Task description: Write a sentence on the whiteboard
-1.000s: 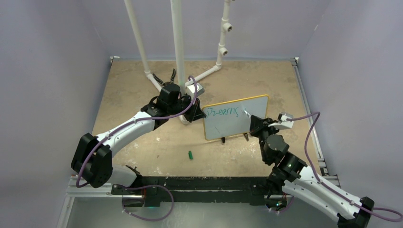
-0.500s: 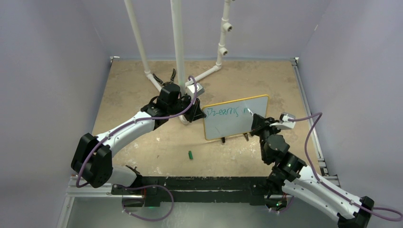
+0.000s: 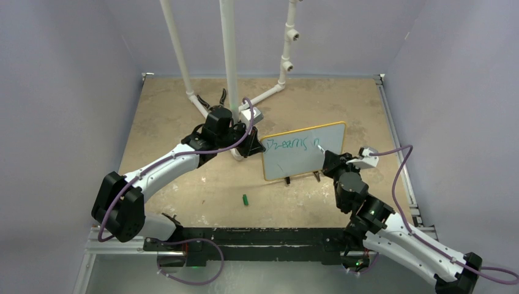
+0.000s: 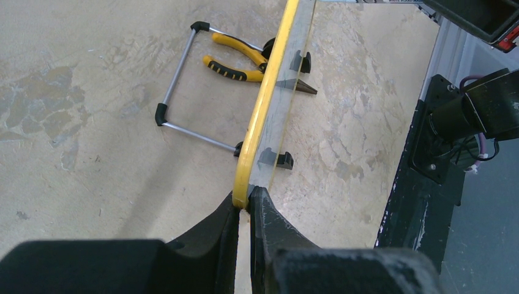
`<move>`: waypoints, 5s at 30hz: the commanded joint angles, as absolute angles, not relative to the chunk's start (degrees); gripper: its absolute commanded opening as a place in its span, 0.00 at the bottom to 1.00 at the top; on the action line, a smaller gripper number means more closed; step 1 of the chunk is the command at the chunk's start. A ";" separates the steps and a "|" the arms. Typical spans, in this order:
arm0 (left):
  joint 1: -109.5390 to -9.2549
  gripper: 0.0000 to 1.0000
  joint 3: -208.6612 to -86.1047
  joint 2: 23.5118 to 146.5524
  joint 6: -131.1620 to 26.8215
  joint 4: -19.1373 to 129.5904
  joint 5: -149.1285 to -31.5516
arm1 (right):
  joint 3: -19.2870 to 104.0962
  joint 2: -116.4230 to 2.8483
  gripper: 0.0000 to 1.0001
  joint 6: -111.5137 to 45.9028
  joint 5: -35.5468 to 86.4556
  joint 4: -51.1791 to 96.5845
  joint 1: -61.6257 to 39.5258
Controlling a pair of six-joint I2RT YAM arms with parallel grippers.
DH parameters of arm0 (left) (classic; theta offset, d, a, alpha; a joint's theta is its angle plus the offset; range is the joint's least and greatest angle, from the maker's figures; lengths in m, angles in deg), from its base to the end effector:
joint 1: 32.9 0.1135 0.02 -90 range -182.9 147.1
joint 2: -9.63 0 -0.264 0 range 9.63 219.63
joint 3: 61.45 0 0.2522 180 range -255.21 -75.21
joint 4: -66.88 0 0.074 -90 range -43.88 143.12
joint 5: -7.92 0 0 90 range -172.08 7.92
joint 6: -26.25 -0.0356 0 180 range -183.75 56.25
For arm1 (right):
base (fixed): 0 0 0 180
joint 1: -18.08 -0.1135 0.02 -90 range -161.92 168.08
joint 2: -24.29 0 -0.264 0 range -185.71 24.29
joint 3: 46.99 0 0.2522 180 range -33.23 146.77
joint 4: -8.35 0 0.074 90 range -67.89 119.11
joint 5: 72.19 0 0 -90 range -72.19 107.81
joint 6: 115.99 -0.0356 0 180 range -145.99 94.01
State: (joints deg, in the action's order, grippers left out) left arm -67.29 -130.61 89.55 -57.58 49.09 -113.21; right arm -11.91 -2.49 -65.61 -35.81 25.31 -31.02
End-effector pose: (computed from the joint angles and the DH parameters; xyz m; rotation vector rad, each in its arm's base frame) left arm 0.2482 -0.1922 0.2764 0.8543 1.9639 -0.9873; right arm 0.1054 0.0779 0.2545 0.5373 1.5846 0.3675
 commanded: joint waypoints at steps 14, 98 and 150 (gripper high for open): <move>-66.43 0.00 -130.06 88.54 -59.44 50.42 -111.61 | -9.89 -0.51 0.00 -64.00 -39.08 24.59 -30.97; -66.40 0.00 -130.10 88.29 -59.18 50.67 -112.11 | -8.88 -3.95 0.00 -68.63 -43.77 28.05 -30.94; -66.44 0.00 -129.97 88.23 -59.17 50.57 -112.16 | -10.47 -4.63 0.00 -61.03 -44.77 18.84 -30.90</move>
State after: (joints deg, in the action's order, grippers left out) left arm -67.29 -130.61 89.55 -57.55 49.13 -113.41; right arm -12.74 -4.31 -60.82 -41.89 19.01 -31.02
